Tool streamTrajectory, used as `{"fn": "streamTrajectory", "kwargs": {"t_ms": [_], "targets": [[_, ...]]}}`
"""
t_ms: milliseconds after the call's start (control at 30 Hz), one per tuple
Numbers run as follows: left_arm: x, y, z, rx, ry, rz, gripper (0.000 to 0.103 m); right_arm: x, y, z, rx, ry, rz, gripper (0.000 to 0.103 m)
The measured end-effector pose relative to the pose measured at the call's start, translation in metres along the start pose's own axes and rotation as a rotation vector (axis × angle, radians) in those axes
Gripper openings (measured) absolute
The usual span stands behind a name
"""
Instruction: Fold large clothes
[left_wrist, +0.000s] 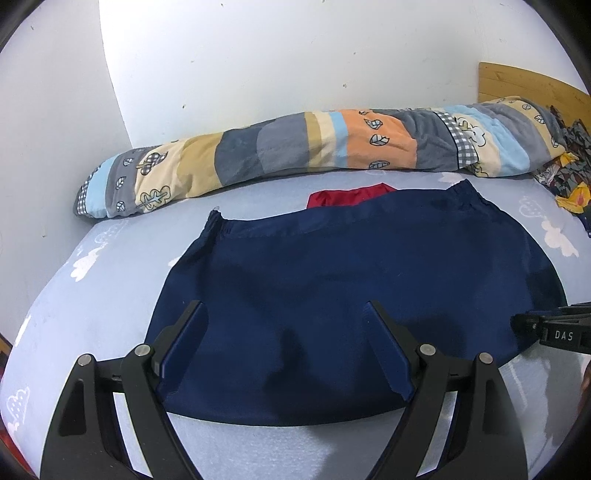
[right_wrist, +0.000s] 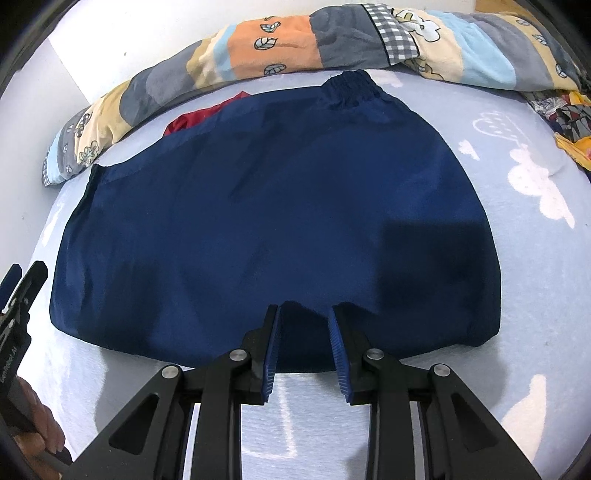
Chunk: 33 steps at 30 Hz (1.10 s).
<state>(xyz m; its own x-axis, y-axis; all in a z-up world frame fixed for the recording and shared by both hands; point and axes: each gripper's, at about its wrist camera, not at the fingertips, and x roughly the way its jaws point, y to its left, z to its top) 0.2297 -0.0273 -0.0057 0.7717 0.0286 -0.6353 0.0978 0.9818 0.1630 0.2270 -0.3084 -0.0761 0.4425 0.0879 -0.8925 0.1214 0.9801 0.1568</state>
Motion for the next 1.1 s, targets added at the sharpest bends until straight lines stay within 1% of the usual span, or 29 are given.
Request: {"fn": "streamTrajectory", "kwargs": {"t_ms": [200,433,500,567,633,700,767,800,867,933,967,1000,1033,1100], "targets": [[-0.001,-0.002,0.001,0.009,-0.007,-0.003,0.087,0.002,-0.003,-0.001,0.003,0.015,-0.01,0.029],[0.003,-0.004,-0.001,0.027,0.014,-0.006,0.087,-0.003,-0.012,0.0,0.026,-0.006,-0.031,0.03],[0.01,-0.003,-0.003,0.023,0.046,-0.009,0.087,-0.003,-0.014,0.0,0.029,-0.004,-0.054,0.03],[0.018,-0.002,-0.007,0.014,0.084,0.0,0.087,0.003,-0.019,-0.001,0.036,0.017,-0.086,0.03],[0.03,0.001,-0.012,0.002,0.146,0.009,0.086,0.007,-0.022,-0.001,0.033,0.031,-0.093,0.03],[0.037,0.004,-0.017,-0.018,0.186,0.006,0.086,0.007,-0.022,-0.001,0.019,0.036,-0.108,0.03],[0.042,0.006,-0.021,-0.04,0.216,0.001,0.086,0.002,-0.025,0.001,0.028,0.026,-0.096,0.03],[0.042,0.007,-0.021,-0.051,0.221,0.004,0.086,-0.004,-0.029,0.003,0.049,0.006,-0.064,0.03],[0.041,0.008,-0.022,-0.066,0.221,0.003,0.086,-0.017,-0.045,0.007,0.107,-0.034,-0.041,0.031],[0.04,0.009,-0.021,-0.082,0.216,-0.002,0.086,-0.029,-0.071,0.008,0.213,-0.084,0.017,0.038],[0.039,0.009,-0.02,-0.088,0.214,-0.003,0.086,-0.035,-0.09,0.007,0.292,-0.099,0.063,0.038],[0.039,0.008,-0.02,-0.09,0.213,-0.004,0.086,-0.037,-0.102,0.005,0.342,-0.104,0.083,0.038],[0.04,0.008,-0.019,-0.091,0.214,-0.006,0.086,-0.038,-0.114,0.002,0.386,-0.108,0.098,0.04],[0.04,0.006,-0.018,-0.092,0.212,-0.005,0.086,-0.036,-0.144,-0.007,0.499,-0.091,0.149,0.041]]}}
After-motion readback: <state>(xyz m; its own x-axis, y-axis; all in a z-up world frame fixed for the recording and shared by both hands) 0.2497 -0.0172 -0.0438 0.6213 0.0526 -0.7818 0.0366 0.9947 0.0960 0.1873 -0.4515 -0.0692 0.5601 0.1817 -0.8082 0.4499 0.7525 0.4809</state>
